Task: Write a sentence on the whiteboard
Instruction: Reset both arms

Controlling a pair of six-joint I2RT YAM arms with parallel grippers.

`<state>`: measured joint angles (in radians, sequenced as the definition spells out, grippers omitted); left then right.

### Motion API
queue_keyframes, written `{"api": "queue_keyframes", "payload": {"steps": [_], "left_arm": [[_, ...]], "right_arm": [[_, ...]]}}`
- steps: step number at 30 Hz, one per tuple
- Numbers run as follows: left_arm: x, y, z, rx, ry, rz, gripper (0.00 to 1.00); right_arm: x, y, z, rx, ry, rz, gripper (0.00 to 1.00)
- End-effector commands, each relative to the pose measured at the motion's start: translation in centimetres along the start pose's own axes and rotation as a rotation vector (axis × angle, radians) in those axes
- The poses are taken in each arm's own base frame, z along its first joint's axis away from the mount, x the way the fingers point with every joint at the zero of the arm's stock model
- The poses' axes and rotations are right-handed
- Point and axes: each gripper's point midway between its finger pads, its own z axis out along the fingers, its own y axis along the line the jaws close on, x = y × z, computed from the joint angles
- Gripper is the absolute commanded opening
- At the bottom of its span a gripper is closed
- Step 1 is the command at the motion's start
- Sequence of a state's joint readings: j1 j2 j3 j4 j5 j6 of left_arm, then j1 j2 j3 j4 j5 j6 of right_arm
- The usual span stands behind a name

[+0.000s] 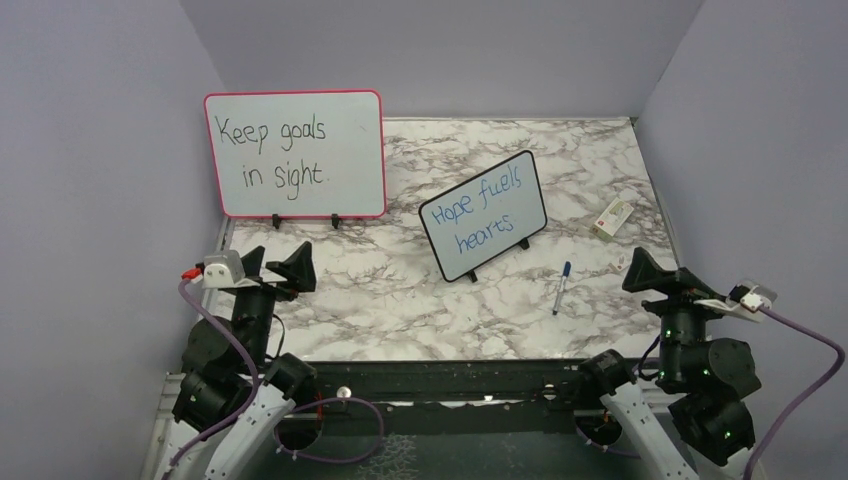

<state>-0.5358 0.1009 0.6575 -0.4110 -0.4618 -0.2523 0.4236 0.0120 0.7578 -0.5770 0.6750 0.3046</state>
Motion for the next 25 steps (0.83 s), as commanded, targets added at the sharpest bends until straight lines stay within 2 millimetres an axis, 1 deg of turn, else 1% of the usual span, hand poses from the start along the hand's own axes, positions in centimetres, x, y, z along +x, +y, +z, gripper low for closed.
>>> {"api": "queue_keyframes", "payload": {"steps": [1, 6, 13, 25], "left_arm": [[0.41, 0.48, -0.34, -0.013, -0.02, -0.041, 0.99], [0.64, 0.57, -0.33, -0.012, -0.017, -0.023, 0.99], [0.07, 0.89, -0.72, -0.02, -0.044, -0.033, 0.99], [-0.06, 0.74, -0.66, -0.015, -0.048, -0.039, 0.99]], "right_arm": [[1.71, -0.52, 0.21, 0.002, 0.037, -0.104, 1.0], [1.74, -0.79, 0.26, 0.019, 0.034, -0.102, 1.0], [1.84, -0.68, 0.28, 0.013, 0.037, -0.103, 1.0], [1.99, -0.55, 0.31, 0.003, 0.041, -0.113, 1.0]]}}
